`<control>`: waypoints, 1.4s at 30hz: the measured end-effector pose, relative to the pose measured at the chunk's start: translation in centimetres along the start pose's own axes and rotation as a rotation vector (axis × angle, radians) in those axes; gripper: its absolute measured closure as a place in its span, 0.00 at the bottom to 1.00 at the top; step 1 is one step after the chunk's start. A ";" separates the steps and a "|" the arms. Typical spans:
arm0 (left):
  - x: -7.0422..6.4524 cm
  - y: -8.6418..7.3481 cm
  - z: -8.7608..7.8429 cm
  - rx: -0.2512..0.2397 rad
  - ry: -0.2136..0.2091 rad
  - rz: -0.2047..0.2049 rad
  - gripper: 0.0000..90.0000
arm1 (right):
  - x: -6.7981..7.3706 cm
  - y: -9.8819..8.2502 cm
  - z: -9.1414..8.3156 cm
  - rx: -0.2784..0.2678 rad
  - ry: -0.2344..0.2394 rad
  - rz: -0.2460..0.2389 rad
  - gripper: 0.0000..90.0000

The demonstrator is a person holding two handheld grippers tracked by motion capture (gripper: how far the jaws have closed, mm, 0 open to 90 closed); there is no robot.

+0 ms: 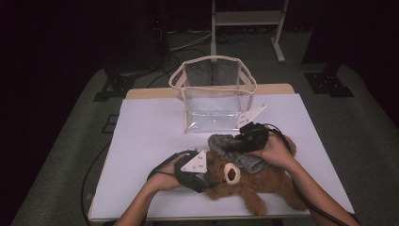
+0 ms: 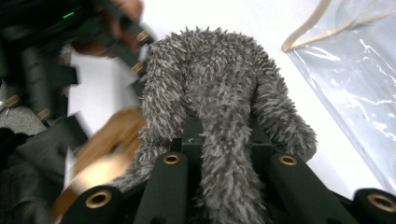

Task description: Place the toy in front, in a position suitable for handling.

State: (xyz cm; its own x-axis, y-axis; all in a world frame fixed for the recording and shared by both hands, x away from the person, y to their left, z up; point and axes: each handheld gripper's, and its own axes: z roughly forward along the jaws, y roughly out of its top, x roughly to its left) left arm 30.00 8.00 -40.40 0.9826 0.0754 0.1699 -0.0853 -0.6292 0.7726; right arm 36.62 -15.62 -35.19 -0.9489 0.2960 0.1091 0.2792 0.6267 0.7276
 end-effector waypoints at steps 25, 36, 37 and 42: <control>2.1 -0.9 -1.1 -0.035 0.113 -0.153 0.38 | 1.8 -3.3 -2.4 -0.016 -0.141 -0.014 0.83; 2.1 -0.7 -0.1 -0.034 0.171 -0.163 0.42 | 3.6 -1.3 -2.3 -0.024 -0.100 -0.070 0.83; 2.1 -0.7 -0.1 -0.035 0.174 -0.168 0.42 | 3.9 -1.4 -2.0 -0.015 -0.092 -0.084 0.83; 2.2 -0.7 -0.2 -0.042 0.182 -0.176 0.42 | 4.5 -3.0 -1.5 0.049 -0.120 -0.097 0.83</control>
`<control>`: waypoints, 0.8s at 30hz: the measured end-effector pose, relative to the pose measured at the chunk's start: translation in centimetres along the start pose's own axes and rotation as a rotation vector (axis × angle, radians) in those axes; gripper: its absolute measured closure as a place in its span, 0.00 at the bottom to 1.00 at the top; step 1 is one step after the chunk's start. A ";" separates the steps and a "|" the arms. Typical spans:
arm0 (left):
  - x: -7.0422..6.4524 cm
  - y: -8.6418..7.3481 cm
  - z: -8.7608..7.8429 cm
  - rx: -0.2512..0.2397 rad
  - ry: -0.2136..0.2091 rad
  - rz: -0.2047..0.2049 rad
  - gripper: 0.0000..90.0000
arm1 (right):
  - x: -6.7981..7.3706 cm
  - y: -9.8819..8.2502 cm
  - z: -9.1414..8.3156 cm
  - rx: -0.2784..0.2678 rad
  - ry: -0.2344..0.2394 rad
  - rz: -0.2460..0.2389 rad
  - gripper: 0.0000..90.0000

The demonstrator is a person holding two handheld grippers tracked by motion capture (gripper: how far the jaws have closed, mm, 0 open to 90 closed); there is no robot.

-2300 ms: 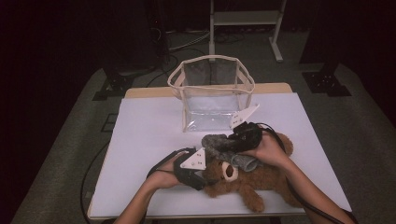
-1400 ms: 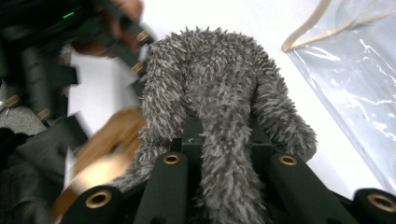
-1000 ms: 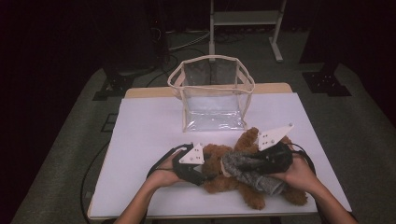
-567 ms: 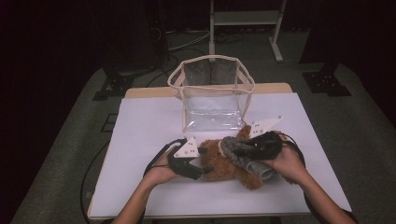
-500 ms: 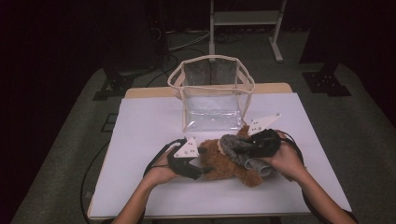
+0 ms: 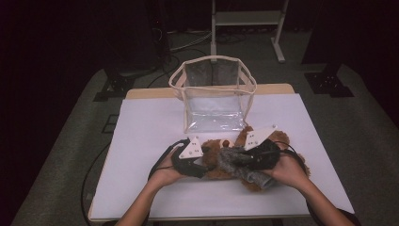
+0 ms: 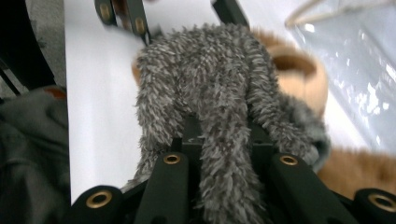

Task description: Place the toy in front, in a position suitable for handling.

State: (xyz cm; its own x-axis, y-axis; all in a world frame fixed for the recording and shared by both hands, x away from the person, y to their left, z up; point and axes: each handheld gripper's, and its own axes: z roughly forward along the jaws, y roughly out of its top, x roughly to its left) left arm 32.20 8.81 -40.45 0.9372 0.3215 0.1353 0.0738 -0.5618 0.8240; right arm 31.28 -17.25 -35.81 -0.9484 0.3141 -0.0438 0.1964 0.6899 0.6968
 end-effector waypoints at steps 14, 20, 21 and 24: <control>-0.1 0.1 0.3 -0.004 -0.035 -0.006 0.42 | 0.2 0.8 0.1 -0.061 0.040 -0.006 0.83; -0.2 -0.1 0.2 -0.008 -0.035 -0.005 0.42 | -0.4 3.0 1.0 -0.071 0.037 -0.021 0.83; -0.2 -0.1 0.1 -0.009 -0.036 -0.003 0.42 | -0.5 3.0 0.9 -0.072 0.038 -0.019 0.83; -0.3 -0.1 0.2 -0.009 -0.044 0.006 0.42 | -0.9 2.6 0.2 -0.081 0.035 0.006 0.83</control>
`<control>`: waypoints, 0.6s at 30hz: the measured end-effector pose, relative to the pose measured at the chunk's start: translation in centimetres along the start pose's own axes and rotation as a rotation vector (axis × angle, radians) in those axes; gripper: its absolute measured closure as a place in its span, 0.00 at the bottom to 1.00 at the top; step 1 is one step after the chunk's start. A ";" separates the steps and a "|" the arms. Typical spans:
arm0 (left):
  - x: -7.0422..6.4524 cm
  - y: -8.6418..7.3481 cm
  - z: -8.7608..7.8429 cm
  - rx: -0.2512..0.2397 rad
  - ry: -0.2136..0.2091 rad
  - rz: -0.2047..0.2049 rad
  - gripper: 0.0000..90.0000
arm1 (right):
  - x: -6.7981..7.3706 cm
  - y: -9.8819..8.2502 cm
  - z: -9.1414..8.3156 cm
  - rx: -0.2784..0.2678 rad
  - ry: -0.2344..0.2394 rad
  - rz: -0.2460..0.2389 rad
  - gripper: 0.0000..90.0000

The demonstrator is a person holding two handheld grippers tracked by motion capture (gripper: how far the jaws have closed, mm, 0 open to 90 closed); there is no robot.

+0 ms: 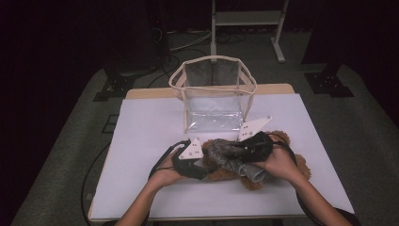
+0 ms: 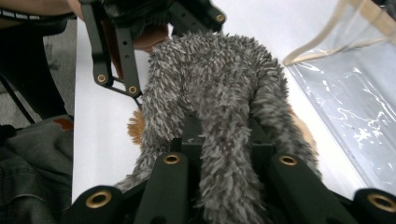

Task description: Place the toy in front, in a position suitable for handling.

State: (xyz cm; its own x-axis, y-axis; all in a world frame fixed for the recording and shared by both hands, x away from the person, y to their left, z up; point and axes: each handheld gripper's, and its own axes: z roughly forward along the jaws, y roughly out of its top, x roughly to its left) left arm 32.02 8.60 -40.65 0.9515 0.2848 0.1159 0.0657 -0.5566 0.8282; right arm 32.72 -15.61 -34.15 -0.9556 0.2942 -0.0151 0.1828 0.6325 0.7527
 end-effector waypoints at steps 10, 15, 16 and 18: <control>-0.6 0.0 -0.1 0.015 -0.046 0.045 0.41 | -2.1 1.1 -0.7 0.006 -0.020 0.033 0.83; -0.8 -0.1 -0.2 0.031 -0.064 0.063 0.41 | -2.9 1.5 -0.1 0.015 -0.004 0.054 0.83; -0.8 -0.1 -0.2 0.036 -0.070 0.071 0.41 | -2.9 1.6 0.1 0.018 0.000 0.053 0.83; -0.9 -0.1 -0.3 0.036 -0.081 0.073 0.41 | -3.0 1.8 0.4 0.019 0.004 0.054 0.83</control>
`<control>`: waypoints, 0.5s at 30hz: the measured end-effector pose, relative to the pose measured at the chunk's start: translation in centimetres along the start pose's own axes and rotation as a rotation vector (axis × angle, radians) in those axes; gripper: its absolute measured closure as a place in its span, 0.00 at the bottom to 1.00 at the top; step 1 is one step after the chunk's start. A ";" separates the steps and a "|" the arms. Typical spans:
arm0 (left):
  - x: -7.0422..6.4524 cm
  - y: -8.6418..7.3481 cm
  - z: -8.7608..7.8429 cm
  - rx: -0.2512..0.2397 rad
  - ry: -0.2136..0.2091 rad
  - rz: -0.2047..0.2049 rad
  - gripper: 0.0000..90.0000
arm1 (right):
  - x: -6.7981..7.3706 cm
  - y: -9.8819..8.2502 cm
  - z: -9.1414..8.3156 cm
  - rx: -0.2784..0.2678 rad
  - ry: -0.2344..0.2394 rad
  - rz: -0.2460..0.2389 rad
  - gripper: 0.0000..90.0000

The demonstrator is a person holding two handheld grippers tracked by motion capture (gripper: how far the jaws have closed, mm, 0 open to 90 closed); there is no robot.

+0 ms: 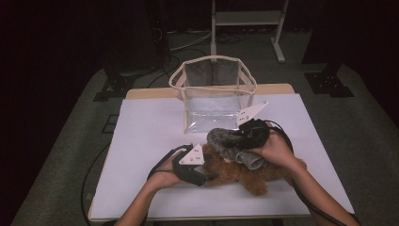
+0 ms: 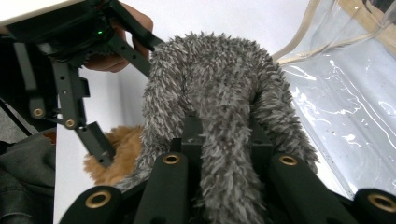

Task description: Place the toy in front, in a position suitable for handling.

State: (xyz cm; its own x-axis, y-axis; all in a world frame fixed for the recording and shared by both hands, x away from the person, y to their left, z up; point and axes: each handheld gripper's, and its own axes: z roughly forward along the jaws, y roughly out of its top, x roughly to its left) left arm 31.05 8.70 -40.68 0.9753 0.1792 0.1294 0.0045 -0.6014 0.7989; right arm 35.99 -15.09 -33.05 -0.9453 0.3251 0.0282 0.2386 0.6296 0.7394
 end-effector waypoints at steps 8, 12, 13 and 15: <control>-0.4 -0.1 -0.2 -0.006 -0.044 0.014 0.41 | -0.8 -1.6 -0.2 -0.015 0.020 0.052 0.83; -0.4 0.0 -0.1 -0.012 -0.045 0.015 0.41 | -0.9 -3.4 -0.9 -0.024 0.029 0.094 0.83; -0.4 0.0 -0.1 -0.010 -0.043 0.014 0.41 | -0.9 -3.7 -1.1 -0.022 0.026 0.099 0.83; -0.4 0.1 -0.2 -0.008 -0.040 0.019 0.41 | -0.8 -4.3 -1.5 -0.015 0.019 0.102 0.83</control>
State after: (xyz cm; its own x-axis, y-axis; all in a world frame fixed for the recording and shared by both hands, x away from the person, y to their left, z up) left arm 30.61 8.73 -40.59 0.9833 0.1365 0.1207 -0.0154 -0.5980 0.8014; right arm 35.45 -19.09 -35.24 -0.9204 0.3732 0.1168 0.3305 0.5830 0.7422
